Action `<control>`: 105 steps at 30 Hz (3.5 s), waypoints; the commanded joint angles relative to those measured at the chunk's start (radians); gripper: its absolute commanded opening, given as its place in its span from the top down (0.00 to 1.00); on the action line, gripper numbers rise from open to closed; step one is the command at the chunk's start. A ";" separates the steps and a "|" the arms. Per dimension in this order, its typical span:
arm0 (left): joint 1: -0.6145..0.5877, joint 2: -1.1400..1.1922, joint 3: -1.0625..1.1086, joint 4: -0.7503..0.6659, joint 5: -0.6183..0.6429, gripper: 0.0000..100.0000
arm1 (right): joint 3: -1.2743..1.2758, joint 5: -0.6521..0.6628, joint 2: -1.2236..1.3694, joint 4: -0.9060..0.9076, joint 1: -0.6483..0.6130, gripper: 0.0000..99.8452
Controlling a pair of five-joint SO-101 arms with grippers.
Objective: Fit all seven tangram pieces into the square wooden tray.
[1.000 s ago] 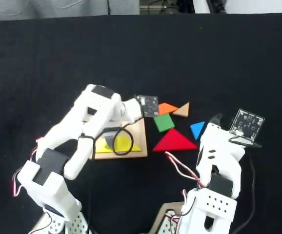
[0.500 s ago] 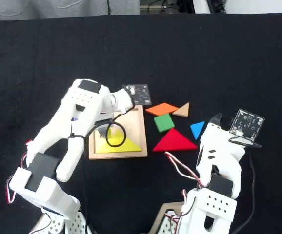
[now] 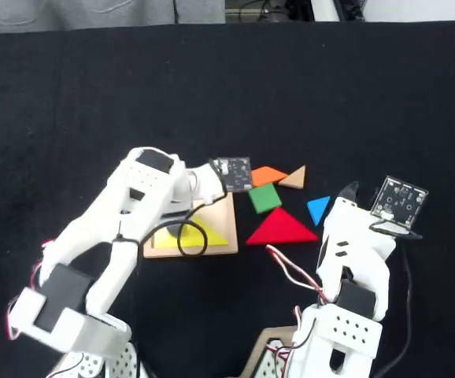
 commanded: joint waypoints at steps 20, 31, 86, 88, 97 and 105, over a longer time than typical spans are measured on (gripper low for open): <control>-0.621 -1.263 0.717 -0.054 0.893 0.71 | -0.007 0.216 -0.013 0.072 -0.269 0.88; -0.654 -1.717 1.150 -0.140 0.898 0.71 | -0.338 0.459 0.030 0.577 -0.486 0.88; -0.644 -1.788 1.211 -0.157 0.887 0.71 | -0.992 1.481 1.437 0.750 -0.486 0.66; -0.644 -1.788 1.211 -0.157 0.887 0.71 | -0.992 1.478 1.446 0.749 -0.500 0.66; -0.644 -1.788 1.211 -0.157 0.887 0.71 | -0.987 1.476 1.451 0.743 -0.503 0.66; -0.644 -1.788 1.211 -0.157 0.887 0.71 | -0.928 1.476 1.449 0.687 -0.503 0.66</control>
